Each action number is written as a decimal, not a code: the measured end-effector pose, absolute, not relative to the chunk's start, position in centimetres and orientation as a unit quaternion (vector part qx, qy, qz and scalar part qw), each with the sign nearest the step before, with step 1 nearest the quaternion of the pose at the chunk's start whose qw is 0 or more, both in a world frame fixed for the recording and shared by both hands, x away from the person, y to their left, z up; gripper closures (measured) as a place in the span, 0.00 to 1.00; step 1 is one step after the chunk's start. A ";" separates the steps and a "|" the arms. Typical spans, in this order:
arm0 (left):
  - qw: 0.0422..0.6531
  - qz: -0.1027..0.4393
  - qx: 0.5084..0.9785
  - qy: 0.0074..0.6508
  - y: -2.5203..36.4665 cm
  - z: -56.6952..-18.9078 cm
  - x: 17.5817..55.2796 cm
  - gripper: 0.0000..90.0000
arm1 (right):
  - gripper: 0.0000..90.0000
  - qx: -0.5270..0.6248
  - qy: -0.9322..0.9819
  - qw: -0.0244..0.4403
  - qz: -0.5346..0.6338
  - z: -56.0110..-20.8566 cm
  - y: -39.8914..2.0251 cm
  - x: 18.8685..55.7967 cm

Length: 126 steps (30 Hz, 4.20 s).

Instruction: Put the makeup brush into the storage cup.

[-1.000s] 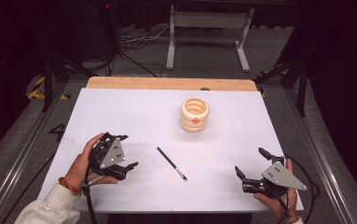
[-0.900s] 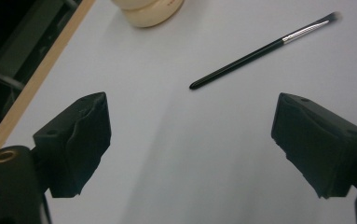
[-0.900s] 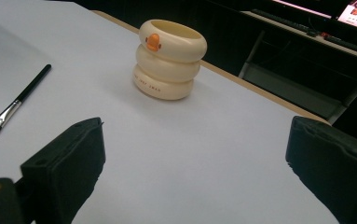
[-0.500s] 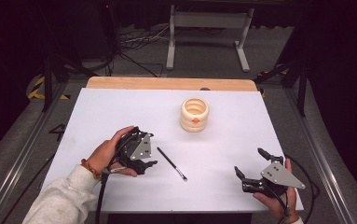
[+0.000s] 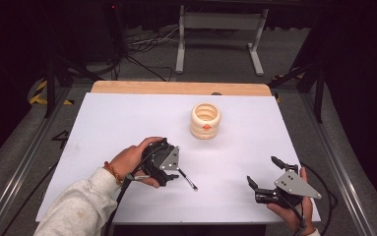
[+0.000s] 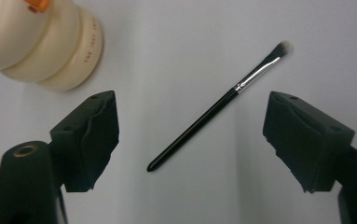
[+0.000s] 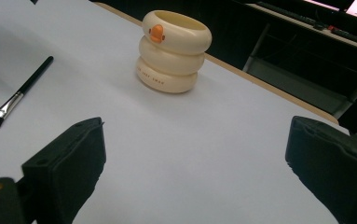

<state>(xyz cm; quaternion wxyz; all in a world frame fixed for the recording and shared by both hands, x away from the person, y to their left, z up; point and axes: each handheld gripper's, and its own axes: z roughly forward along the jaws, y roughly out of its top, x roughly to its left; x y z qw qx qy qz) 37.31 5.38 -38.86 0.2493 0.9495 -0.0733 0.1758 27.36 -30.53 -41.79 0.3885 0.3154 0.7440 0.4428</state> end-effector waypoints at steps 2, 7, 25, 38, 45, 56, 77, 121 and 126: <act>0.229 0.169 0.955 -0.088 4.5 -39.2 37.5 0.24 | 0.06 0.315 0.745 0.388 0.441 -41.8 -30.5 27.4; 0.199 0.153 0.961 -0.116 2.6 -39.9 37.7 0.28 | 0.06 0.315 0.745 0.387 0.442 -41.8 -30.6 27.4; 0.112 0.085 0.977 -0.163 -0.7 -42.3 38.5 0.47 | 0.06 0.312 0.751 0.378 0.442 -42.0 -30.5 27.4; 0.080 0.024 0.981 -0.175 -1.3 -42.3 38.3 0.93 | 0.06 0.304 0.760 0.373 0.437 -42.0 -30.2 27.3; 0.077 0.035 0.980 -0.178 -1.2 -42.2 38.0 0.93 | 0.07 0.305 0.762 0.370 0.434 -42.1 -30.1 27.3; 0.099 0.059 0.982 -0.148 -0.2 -41.8 38.2 0.93 | 0.07 0.310 0.763 0.373 0.428 -42.1 -30.1 27.4; 0.202 0.129 0.969 -0.054 4.4 -39.1 38.6 0.93 | 0.07 0.327 0.755 0.379 0.423 -42.0 -30.2 27.5; 0.510 0.215 0.821 0.143 14.0 -36.9 37.3 0.93 | 0.07 0.321 0.760 0.382 0.417 -42.1 -29.9 27.4; 0.540 0.222 0.793 0.173 14.8 -36.6 37.6 0.93 | 0.07 0.321 0.760 0.383 0.416 -42.1 -29.9 27.4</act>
